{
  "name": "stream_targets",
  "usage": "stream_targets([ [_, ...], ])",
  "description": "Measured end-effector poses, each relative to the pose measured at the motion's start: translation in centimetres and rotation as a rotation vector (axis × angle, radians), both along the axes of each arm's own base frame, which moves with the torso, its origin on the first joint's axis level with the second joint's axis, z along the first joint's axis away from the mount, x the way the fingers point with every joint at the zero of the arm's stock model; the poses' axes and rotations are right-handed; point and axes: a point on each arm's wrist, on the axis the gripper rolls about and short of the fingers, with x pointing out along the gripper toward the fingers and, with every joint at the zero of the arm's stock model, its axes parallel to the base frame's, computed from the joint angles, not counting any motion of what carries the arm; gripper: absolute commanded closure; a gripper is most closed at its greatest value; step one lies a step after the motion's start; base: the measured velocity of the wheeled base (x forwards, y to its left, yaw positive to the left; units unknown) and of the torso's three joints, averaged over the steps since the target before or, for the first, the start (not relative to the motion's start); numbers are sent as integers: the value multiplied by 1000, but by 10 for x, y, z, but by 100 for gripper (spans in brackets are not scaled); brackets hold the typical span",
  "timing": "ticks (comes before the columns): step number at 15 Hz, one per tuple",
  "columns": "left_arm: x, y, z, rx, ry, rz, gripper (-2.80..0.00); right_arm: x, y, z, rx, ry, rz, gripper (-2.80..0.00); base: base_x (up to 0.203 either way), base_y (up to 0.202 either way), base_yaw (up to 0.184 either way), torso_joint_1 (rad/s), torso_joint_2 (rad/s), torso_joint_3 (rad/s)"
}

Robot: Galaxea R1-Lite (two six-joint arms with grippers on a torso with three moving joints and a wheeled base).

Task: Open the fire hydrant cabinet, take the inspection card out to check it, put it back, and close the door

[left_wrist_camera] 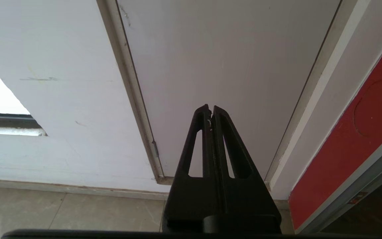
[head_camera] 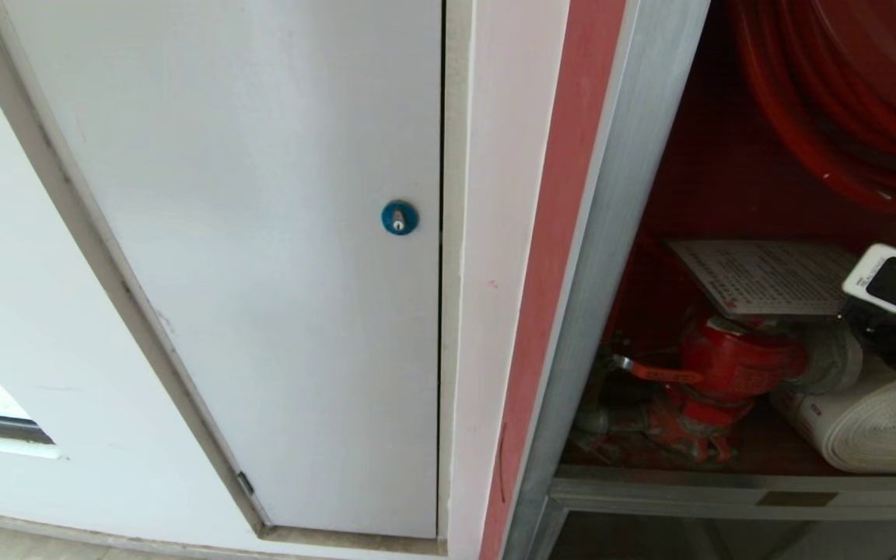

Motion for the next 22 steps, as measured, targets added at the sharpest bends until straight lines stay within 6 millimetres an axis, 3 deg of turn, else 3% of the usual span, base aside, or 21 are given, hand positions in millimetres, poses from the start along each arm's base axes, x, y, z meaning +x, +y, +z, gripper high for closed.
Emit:
stream_targets([
  [14, 0, 0, 0, 0, 0, 0, 0, 16, -2, 5, 3, -4, -2, -280, 0, 0, 0, 0, 0, 0],
  [15, 0, 0, 0, 0, 0, 0, 0, 16, -2, 5, 2, -4, -3, 0, 0, 0, 0, 0, 0, 0],
  [22, 0, 0, 0, 1, 0, 0, 0, 16, -2, 4, 2, 0, -3, 0, 0, 0, 0, 0, 0, 0],
])
